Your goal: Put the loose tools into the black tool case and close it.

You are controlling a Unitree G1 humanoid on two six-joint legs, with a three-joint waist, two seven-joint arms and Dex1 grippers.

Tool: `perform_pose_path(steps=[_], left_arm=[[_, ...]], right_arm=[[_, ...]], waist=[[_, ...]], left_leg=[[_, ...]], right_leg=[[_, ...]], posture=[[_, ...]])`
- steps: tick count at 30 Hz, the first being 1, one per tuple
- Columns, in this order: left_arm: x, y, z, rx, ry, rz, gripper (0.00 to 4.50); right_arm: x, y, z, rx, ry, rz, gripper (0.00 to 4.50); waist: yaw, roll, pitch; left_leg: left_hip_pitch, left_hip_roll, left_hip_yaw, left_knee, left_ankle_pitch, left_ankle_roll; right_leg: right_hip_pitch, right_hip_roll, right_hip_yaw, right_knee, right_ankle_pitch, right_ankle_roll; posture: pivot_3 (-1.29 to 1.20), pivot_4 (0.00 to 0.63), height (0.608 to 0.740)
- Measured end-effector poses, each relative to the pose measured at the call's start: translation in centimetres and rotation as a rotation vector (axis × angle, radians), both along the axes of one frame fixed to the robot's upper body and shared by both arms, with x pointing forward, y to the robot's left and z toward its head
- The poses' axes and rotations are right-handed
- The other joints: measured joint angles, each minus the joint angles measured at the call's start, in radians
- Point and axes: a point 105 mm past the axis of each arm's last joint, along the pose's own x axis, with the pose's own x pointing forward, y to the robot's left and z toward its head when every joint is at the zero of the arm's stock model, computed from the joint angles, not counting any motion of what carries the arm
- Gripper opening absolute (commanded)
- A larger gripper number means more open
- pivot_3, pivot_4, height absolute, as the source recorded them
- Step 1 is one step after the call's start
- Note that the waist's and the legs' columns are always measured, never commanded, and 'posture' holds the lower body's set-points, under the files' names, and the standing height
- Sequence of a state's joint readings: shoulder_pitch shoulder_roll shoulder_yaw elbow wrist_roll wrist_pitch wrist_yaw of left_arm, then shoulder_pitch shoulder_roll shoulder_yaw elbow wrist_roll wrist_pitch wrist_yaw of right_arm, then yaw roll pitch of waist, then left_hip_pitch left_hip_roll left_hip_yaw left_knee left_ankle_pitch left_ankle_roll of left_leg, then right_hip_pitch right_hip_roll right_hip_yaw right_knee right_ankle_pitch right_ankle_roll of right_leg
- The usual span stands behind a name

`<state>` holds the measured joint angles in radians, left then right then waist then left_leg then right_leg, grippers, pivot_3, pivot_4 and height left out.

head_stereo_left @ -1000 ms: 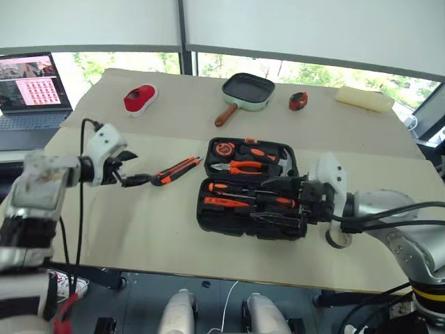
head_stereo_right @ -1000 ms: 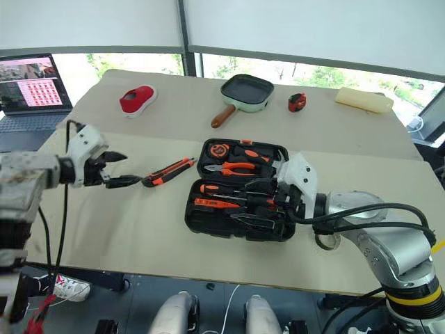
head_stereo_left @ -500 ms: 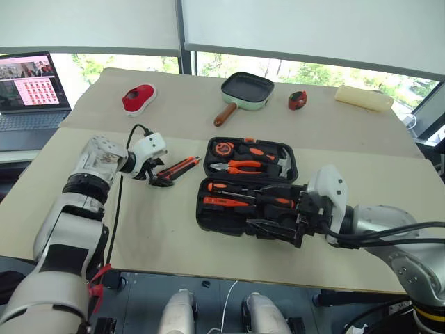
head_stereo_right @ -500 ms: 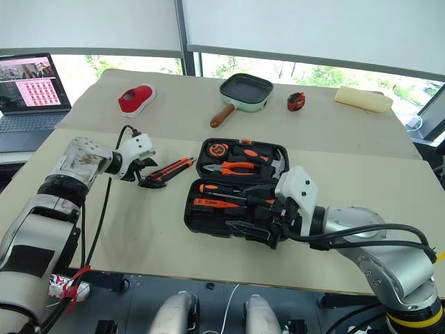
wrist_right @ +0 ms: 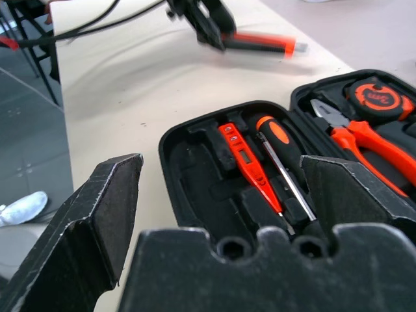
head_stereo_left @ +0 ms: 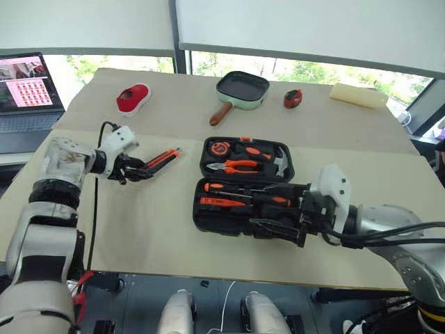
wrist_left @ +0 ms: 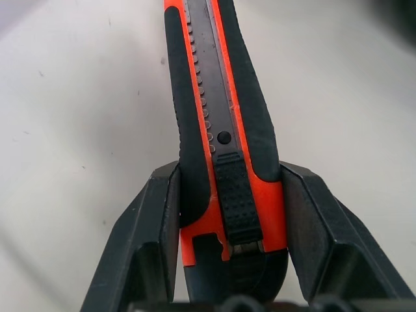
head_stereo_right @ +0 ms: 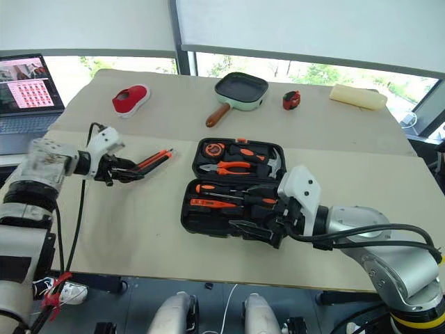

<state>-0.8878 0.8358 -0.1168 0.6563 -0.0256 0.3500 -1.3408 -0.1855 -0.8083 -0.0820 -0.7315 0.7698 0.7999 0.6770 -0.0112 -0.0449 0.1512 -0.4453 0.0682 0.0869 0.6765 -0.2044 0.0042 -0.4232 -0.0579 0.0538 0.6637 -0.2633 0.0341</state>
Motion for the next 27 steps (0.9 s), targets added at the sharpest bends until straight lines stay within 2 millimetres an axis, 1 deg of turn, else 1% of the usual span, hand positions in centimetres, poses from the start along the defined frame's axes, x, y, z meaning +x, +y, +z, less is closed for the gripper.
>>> perform_pose_path(steps=[2, 4, 6, 8, 10, 12, 13, 15, 20, 21, 24, 27], left_arm=[[-1.3, -1.0, 1.3, -0.026, -0.027, -0.082, 1.75], [-3.0, -3.1, 2.7, -0.062, -0.052, -0.217, 1.75], [-5.0, -5.7, 3.8, -0.073, -0.064, -0.364, 1.75], [-6.0, -7.2, 4.1, -0.055, -0.074, -0.446, 1.75], [-6.8, -9.3, 3.4, -0.019, -0.076, -0.546, 1.75], [-7.4, -11.9, 1.8, -0.009, -0.050, -0.651, 1.75], [-7.5, -12.4, 1.3, -0.006, -0.040, -0.667, 1.75], [-7.4, -14.2, -0.2, 0.023, -0.028, -0.719, 1.75], [-7.3, -16.9, -2.5, 0.085, 0.001, -0.784, 1.75], [-7.3, -17.2, -3.0, 0.104, 0.017, -0.789, 1.75], [-7.4, -17.2, -4.1, 0.143, 0.064, -0.802, 1.75], [-7.1, -17.0, -4.4, 0.187, 0.088, -0.806, 1.75]], right_arm=[[0.1, -0.2, 0.0, -0.006, -0.002, -0.006, 4.50], [0.0, -0.4, 0.0, -0.014, -0.001, -0.006, 4.50], [-0.1, -0.6, -0.1, -0.027, 0.007, -0.006, 4.50], [-0.1, -0.8, -0.2, -0.033, 0.011, -0.012, 4.50], [-0.2, -1.7, -0.5, -0.049, 0.025, -0.038, 4.50], [-0.2, -2.2, -0.5, -0.052, 0.026, -0.056, 4.50], [-0.3, -2.3, -0.5, -0.052, 0.026, -0.063, 4.50], [-0.5, -2.7, -0.9, -0.054, 0.040, -0.084, 4.50], [-1.3, -3.1, -1.2, -0.056, 0.042, -0.121, 4.50], [-1.5, -3.0, -1.2, -0.052, 0.043, -0.124, 4.50], [-2.0, -2.9, -1.2, -0.041, 0.044, -0.139, 4.50], [-2.0, -2.9, -1.1, -0.041, 0.029, -0.159, 4.50]], waist=[[0.004, 0.000, 0.000], [0.009, 0.000, 0.000], [0.014, 0.000, 0.000], [0.015, 0.000, 0.000], [0.021, 0.001, 0.000], [0.024, 0.000, 0.000], [0.023, 0.000, 0.000], [0.023, 0.001, 0.000], [0.020, 0.001, 0.000], [0.019, 0.001, 0.000], [0.014, 0.001, 0.000], [0.015, 0.001, 0.000]], left_leg=[[0.000, 0.000, 0.000, 0.000, 0.000, 0.000], [0.000, 0.000, 0.000, 0.001, 0.000, 0.000], [0.001, 0.000, 0.000, 0.001, 0.000, 0.000], [0.001, 0.000, 0.000, 0.001, 0.000, 0.000], [0.002, -0.001, -0.001, 0.001, 0.000, 0.000], [0.001, -0.001, -0.001, 0.002, 0.000, 0.000], [0.001, -0.001, -0.001, 0.002, 0.000, 0.000], [0.001, -0.001, -0.001, 0.002, 0.000, 0.000], [0.001, -0.001, -0.001, 0.002, 0.000, 0.000], [0.001, -0.001, -0.002, 0.002, 0.000, 0.000], [0.001, -0.001, -0.002, 0.002, 0.000, 0.000], [0.001, -0.001, -0.002, 0.002, 0.000, 0.000]], right_leg=[[0.000, 0.000, 0.000, 0.000, 0.000, 0.000], [0.001, -0.001, -0.001, 0.000, 0.000, 0.000], [0.002, 0.000, -0.001, 0.000, 0.000, 0.000], [0.002, 0.000, -0.001, 0.001, 0.000, 0.000], [0.003, 0.000, -0.001, 0.000, 0.000, 0.000], [0.003, 0.000, -0.001, 0.000, 0.000, 0.000], [0.003, 0.000, -0.001, 0.000, 0.000, 0.000], [0.002, 0.001, 0.000, 0.000, 0.000, 0.000], [0.002, 0.001, 0.001, 0.000, 0.000, 0.000], [0.002, 0.001, 0.001, 0.000, 0.000, 0.000], [0.002, 0.002, 0.001, 0.000, 0.000, 0.000], [0.002, 0.002, 0.001, 0.000, 0.000, 0.000]], posture=[[0.00, 0.150, 0.740], [0.00, 0.150, 0.740], [0.00, 0.150, 0.740], [0.00, 0.150, 0.740], [0.00, 0.150, 0.740], [0.00, 0.150, 0.740], [0.00, 0.150, 0.740], [0.00, 0.150, 0.740], [0.00, 0.150, 0.740], [0.00, 0.150, 0.740], [0.00, 0.150, 0.740], [0.00, 0.150, 0.740]])
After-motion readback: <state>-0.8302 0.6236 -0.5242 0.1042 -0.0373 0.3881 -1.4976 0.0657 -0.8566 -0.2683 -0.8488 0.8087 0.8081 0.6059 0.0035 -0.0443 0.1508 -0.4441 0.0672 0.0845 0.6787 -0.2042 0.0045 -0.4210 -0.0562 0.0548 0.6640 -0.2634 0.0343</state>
